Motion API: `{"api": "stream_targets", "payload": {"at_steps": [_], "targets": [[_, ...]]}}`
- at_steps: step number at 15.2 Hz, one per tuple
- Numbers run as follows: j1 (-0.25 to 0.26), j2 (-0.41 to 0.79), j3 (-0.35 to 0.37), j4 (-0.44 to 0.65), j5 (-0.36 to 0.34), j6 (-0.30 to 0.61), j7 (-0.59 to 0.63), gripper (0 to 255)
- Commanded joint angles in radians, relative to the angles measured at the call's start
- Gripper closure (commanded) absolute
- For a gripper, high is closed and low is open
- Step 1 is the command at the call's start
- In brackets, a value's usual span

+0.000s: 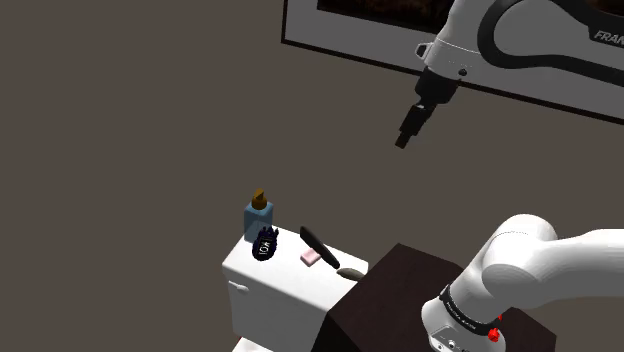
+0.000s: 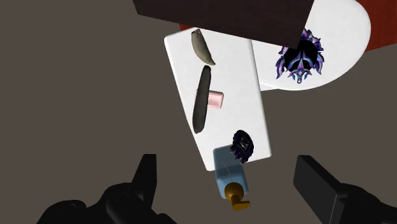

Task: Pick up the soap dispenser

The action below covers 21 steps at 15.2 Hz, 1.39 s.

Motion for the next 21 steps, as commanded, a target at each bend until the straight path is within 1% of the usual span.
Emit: {"api": "stream_targets", "payload": {"at_steps": [1,7,12,17,21], "targets": [[0.0,0.0,0.0,0.0,0.0,0.0,0.0,0],[0.005,0.166,0.066,-0.017,0.008,0.173,0.056,0],[0.004,0.331,0.119,0.007,-0.003,0.304,0.109,0],[-0.003,0.512,0.17,0.064,-0.038,0.414,0.172,0],[-0.006,0.666,0.204,0.134,-0.087,0.483,0.231,0]]}}
